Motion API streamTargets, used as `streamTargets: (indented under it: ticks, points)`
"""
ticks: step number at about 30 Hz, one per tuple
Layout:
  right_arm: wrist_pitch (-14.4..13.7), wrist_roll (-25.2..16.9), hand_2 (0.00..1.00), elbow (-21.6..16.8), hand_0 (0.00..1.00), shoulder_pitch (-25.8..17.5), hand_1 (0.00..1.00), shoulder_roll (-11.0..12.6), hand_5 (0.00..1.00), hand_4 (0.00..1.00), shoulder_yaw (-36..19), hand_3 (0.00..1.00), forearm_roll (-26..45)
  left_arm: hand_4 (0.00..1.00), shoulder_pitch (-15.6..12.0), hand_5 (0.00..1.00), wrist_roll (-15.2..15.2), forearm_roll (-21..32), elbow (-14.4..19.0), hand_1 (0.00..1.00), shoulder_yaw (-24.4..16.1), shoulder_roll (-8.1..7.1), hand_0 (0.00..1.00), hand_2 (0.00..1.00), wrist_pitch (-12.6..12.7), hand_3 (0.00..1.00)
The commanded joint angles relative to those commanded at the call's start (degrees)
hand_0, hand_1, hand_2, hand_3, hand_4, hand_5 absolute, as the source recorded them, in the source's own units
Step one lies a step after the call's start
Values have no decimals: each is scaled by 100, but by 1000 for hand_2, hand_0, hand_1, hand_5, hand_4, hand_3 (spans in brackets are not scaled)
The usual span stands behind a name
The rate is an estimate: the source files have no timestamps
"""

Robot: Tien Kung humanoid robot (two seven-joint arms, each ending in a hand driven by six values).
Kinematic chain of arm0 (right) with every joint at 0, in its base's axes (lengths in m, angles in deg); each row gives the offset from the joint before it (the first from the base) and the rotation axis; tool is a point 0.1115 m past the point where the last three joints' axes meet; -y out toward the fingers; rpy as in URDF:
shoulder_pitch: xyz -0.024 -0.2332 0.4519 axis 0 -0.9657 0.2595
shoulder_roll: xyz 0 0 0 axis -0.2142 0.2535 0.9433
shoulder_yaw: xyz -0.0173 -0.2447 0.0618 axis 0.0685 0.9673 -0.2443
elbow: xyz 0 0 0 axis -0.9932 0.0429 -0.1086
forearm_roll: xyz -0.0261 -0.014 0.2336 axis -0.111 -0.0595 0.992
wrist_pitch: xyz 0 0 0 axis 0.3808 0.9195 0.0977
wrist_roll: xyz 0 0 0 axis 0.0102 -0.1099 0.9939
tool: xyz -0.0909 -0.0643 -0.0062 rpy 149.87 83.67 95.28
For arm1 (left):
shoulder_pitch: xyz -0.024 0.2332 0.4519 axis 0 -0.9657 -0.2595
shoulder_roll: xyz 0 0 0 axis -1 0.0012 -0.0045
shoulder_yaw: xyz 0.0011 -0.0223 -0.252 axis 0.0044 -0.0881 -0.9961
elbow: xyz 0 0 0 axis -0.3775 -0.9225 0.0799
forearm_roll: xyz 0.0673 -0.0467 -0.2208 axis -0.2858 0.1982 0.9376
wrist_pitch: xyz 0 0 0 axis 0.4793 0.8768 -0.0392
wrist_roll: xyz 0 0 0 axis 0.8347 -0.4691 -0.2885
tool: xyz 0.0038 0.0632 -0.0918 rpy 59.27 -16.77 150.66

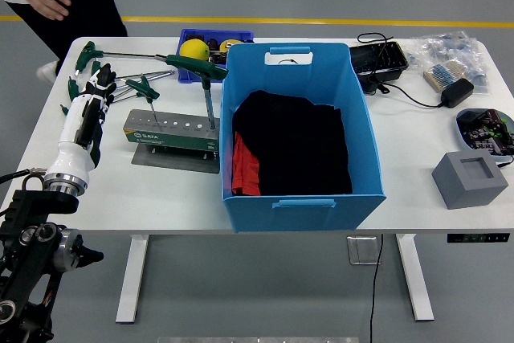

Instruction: Lift tool from toolbox,place it in box,lift tool from toolbox,place it in box

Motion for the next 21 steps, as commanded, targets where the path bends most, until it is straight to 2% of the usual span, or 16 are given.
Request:
streamTargets:
  ticks: [16,21]
  points:
    - [-1,2,724,2,681,4,659,10,691,768,-9,568,-16,979,16,998,13,38,22,998,6,2,998,998,36,998]
    - [-2,3,724,2,681,6,659,13,692,768,-18,568,-26,978,22,998,-6,-15,33,998,18,10,998,998,284,998]
